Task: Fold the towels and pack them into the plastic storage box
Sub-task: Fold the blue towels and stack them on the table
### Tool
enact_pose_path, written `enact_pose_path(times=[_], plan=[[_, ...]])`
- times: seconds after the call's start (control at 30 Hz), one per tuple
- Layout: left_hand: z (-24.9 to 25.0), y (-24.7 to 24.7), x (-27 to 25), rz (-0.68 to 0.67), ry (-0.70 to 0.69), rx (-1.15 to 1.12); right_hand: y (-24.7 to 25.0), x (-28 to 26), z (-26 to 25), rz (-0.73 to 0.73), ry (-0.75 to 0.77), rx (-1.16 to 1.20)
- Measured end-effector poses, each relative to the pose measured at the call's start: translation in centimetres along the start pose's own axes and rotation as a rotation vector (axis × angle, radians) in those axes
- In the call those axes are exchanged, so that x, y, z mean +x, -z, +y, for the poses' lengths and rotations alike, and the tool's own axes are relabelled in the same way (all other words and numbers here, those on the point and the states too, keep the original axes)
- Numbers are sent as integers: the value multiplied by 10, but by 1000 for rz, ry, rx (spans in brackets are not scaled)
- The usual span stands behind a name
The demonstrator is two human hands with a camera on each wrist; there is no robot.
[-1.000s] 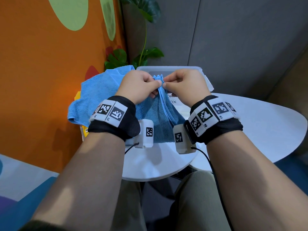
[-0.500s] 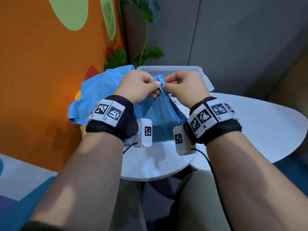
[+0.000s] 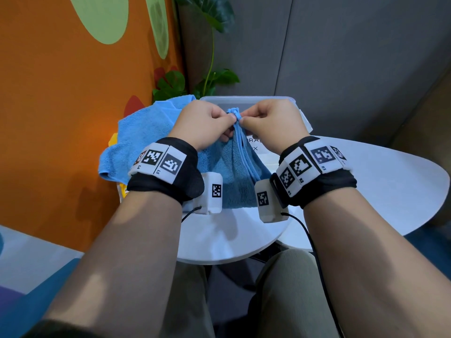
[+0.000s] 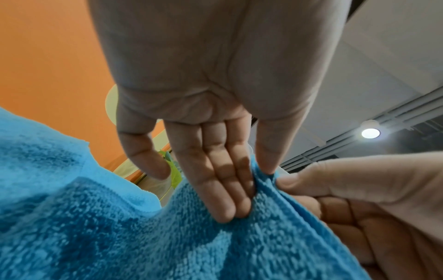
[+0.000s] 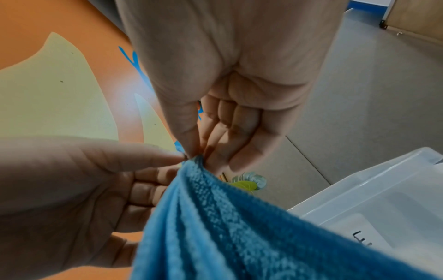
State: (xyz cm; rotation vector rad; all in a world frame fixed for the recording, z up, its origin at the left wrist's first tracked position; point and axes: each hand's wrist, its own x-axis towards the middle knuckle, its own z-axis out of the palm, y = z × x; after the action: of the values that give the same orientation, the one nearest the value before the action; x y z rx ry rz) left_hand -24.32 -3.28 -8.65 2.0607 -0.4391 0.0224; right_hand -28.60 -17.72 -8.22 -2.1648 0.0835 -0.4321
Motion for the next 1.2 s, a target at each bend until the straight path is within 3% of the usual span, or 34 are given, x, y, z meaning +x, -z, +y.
enact_pose_path(times=[0.27,0.5,0.77,1.07,1.2], plan=[[3,1,1,84,-28,138,-1,0,-3,-4,-8,14],[7,1,-2,39,-55,124,-2,0,-3,32,-18,-5],[1,-2,0,56,-36,96,-2,-1,-1,-43,-29,39],[-2,1,1,136,2,244,5,-3,4,62,-75,12],[-1,-1,0,138,7,236,5,-4,1,27,-43,-9]])
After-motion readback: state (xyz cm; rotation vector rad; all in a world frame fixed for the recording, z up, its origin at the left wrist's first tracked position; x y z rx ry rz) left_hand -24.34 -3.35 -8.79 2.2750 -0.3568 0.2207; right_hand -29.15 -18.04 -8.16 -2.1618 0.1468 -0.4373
